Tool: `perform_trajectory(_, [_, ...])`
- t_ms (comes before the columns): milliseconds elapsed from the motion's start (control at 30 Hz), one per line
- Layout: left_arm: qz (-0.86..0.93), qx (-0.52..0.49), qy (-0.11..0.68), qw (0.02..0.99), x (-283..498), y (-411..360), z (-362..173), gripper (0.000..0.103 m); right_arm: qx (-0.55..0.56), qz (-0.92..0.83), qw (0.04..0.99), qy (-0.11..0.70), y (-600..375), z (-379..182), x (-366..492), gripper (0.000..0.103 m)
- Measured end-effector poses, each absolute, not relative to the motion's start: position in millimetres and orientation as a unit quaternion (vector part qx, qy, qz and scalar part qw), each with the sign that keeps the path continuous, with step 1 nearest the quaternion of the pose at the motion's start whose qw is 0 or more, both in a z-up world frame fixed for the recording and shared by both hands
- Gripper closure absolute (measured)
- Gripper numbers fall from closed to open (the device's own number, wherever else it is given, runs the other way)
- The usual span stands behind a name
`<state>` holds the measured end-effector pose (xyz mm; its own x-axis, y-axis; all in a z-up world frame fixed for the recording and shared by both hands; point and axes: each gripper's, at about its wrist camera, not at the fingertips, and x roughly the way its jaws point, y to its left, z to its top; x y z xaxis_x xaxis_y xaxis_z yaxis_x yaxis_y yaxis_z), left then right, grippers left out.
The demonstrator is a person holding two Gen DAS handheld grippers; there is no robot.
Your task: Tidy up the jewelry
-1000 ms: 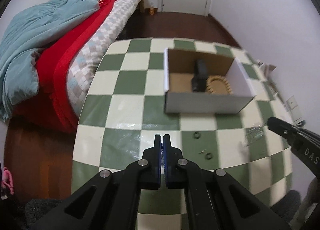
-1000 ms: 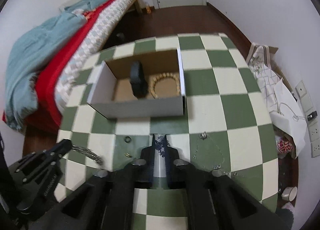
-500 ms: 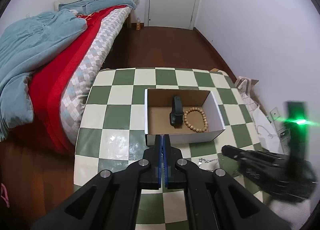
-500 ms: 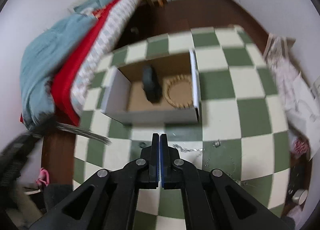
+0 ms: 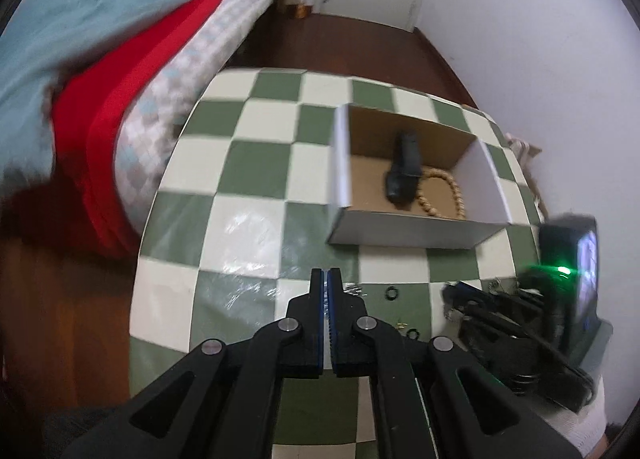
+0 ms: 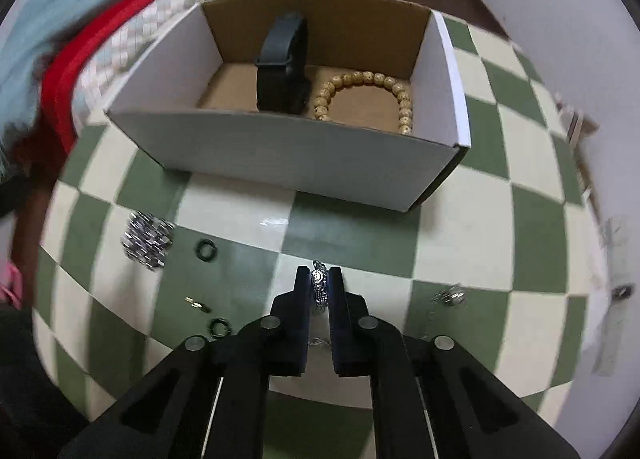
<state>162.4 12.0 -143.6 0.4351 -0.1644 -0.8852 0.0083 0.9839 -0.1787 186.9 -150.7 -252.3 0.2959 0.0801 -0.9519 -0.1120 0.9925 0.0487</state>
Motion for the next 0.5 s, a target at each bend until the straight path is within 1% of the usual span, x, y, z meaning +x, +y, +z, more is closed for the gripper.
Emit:
perform_trajectory(67, [-0.045, -0.109, 0.541, 0.833, 165, 28, -155, 0.098, -0.010, 0.052, 0.815, 0.577, -155, -246, 181, 0.095])
perform_trajectory(100, [-0.036, -0.123, 0.550, 0.825, 168, 36, -163, 0.095, -0.001, 0.052, 0.818, 0.573, -158, -243, 177, 0.095])
perform_trajectory(133, [-0.032, -0.130, 0.555, 0.821, 170, 39, -167, 0.085, 0.009, 0.049, 0.821, 0.568, -163, -239, 175, 0.095])
perform_trajectory(167, [-0.036, -0.142, 0.559, 0.816, 172, 42, -174, 0.074, 0.026, 0.047, 0.825, 0.562, -169, -235, 171, 0.095])
perform_trajectory(233, [-0.046, -0.148, 0.563, 0.812, 175, 38, -184, 0.064, 0.053, 0.047, 0.826, 0.559, -179, -229, 166, 0.095])
perform_trajectory(333, [-0.062, -0.119, 0.581, 0.802, 184, 16, -198, 0.064, 0.079, 0.045, 0.825, 0.557, -188, -224, 168, 0.095])
perform_trajectory(500, [-0.072, -0.035, 0.592, 0.802, 188, -26, -220, 0.062, 0.095, 0.039, 0.824, 0.557, -198, -220, 164, 0.095])
